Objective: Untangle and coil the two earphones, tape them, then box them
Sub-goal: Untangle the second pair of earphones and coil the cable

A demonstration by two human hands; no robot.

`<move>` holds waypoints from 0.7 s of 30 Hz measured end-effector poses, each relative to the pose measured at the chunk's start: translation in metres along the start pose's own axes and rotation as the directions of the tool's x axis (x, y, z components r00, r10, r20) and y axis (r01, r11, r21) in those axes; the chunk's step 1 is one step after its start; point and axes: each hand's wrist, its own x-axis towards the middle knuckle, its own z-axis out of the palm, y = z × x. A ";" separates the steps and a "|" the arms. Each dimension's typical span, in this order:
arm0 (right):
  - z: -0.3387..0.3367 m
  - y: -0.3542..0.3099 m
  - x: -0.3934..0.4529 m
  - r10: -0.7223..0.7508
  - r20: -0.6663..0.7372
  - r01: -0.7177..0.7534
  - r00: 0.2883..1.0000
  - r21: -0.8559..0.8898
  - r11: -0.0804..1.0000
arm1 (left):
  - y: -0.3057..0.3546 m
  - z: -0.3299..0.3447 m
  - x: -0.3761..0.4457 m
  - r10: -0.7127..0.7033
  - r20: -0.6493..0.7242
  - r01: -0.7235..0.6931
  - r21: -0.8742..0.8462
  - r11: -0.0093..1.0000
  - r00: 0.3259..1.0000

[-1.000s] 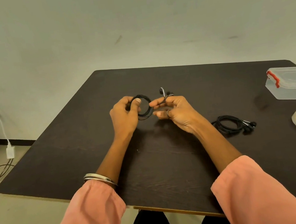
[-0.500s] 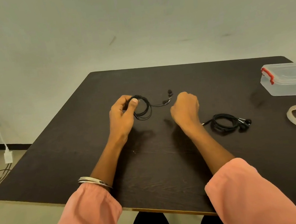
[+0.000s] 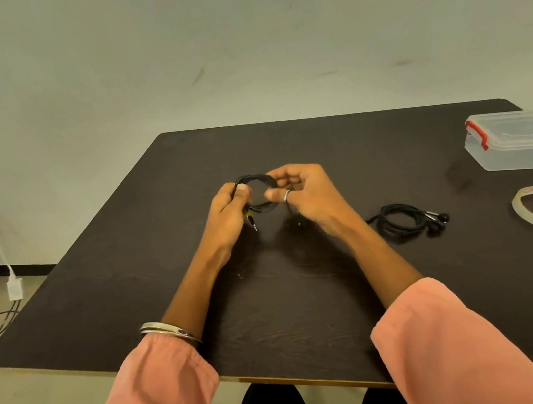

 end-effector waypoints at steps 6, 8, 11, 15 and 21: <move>-0.009 0.000 -0.001 0.023 -0.118 -0.007 0.993 0.133 0.991 | 0.000 -0.001 -0.003 0.019 0.179 -0.039 0.106 0.994 0.984; -0.008 0.001 -0.003 0.051 -0.098 -0.045 0.994 0.066 0.997 | 0.003 -0.002 -0.006 0.013 0.191 -0.030 0.084 0.996 0.982; -0.009 0.001 -0.005 0.081 -0.129 -0.074 0.988 0.061 0.995 | 0.006 -0.003 -0.010 -0.011 0.211 0.002 0.042 0.999 0.977; -0.010 -0.001 -0.012 0.087 -0.141 -0.078 0.986 0.067 0.995 | 0.007 0.004 -0.009 -0.078 0.165 0.071 0.048 0.996 0.983; -0.022 -0.006 -0.027 0.051 -0.128 -0.080 0.990 -0.232 0.970 | 0.011 0.011 -0.013 -0.090 0.132 0.079 0.086 0.993 0.987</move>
